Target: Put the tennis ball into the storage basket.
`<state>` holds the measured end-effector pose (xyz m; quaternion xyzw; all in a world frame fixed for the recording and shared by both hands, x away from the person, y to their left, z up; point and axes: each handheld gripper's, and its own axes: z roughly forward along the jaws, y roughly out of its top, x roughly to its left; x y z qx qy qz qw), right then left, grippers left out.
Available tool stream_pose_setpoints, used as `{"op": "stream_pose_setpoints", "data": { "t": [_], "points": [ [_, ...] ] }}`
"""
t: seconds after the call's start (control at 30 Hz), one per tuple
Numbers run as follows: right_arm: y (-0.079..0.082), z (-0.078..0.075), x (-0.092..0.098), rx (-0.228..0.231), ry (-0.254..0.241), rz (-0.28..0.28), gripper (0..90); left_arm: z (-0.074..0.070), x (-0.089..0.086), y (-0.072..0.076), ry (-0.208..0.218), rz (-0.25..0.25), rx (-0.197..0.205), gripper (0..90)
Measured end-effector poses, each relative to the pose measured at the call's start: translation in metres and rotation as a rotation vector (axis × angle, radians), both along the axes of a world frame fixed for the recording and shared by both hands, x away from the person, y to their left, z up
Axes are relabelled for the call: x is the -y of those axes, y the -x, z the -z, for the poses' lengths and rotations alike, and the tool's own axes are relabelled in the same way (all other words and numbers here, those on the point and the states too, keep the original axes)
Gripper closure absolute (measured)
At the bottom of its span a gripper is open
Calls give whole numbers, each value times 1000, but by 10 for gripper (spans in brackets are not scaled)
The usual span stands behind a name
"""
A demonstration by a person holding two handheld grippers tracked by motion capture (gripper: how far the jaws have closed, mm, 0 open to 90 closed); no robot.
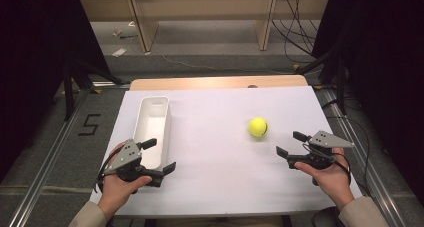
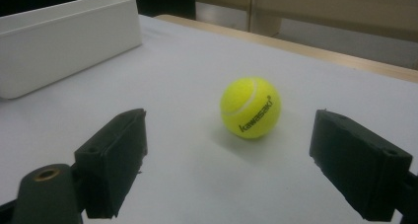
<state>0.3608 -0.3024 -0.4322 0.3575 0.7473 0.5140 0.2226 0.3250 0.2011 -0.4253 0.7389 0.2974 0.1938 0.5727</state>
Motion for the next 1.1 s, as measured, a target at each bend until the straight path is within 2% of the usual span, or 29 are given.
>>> {"op": "stream_pose_setpoints", "data": {
  "t": [0.3, 0.7, 1.1],
  "points": [
    [-2, 1, -5, -6, 20, 5, 148, -1, 0, 1, -3, 5, 7, 0],
    [-21, 2, -15, -7, 47, 14, 121, -1, 1, 2, -5, 4, 5, 0],
    [-52, 7, -32, -26, 75, 16, 102, -1, 1, 2, -4, 5, 7, 0]
  ]
}}
